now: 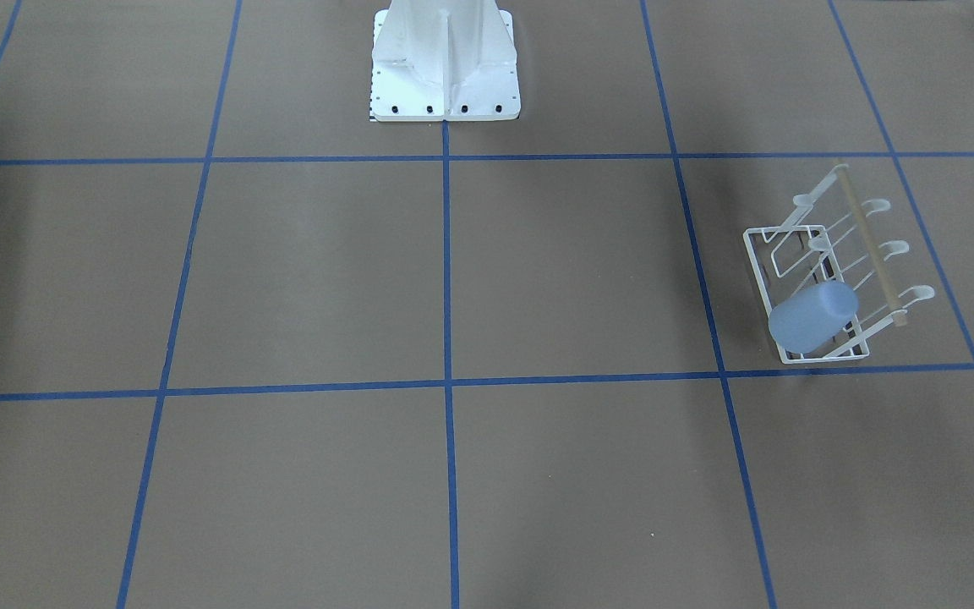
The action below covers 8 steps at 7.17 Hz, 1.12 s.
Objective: Hang cup on cup holder
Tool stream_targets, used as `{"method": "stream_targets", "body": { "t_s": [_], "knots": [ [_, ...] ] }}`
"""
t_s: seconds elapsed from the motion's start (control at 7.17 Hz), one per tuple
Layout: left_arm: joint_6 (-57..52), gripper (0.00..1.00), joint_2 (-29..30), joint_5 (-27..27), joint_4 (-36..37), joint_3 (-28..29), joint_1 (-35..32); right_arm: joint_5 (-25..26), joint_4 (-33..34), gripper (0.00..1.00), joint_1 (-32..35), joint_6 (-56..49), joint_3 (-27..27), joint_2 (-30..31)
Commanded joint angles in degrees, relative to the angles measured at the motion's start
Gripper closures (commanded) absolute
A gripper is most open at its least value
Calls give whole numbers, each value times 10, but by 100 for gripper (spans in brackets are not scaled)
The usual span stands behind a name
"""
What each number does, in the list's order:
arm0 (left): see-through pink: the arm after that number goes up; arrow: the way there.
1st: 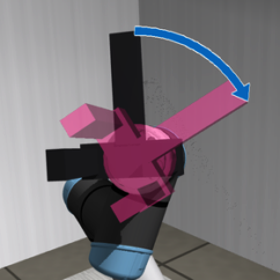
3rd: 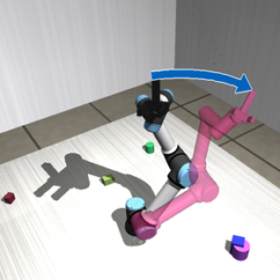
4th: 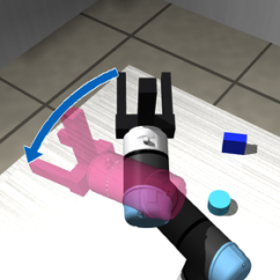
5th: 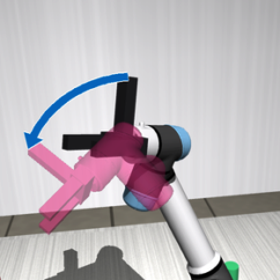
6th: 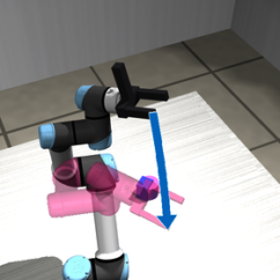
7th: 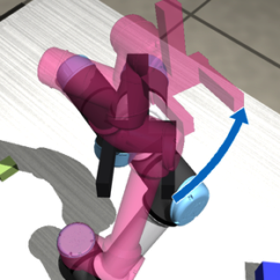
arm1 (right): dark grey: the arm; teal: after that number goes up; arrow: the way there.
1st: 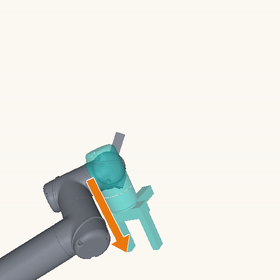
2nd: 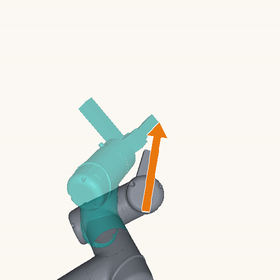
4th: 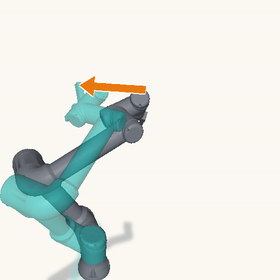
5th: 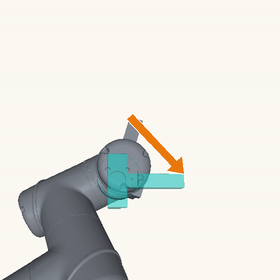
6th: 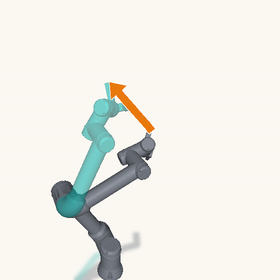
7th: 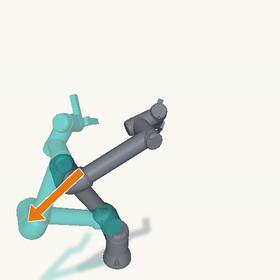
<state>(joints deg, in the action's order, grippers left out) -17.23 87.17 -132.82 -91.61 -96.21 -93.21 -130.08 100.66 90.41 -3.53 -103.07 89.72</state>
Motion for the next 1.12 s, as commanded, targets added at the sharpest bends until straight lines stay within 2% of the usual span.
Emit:
{"method": "stream_targets", "body": {
  "t_s": [0.0, 0.98],
  "knots": [
    [0, 2, -20, 2, -1, -7, -12, 1, -3, 0, 1, -6, 1, 6],
    [-3, 2, -35, 5, -2, -35, -12, -3, -3, 0, 0, 4, 1, 10]
  ]
}}
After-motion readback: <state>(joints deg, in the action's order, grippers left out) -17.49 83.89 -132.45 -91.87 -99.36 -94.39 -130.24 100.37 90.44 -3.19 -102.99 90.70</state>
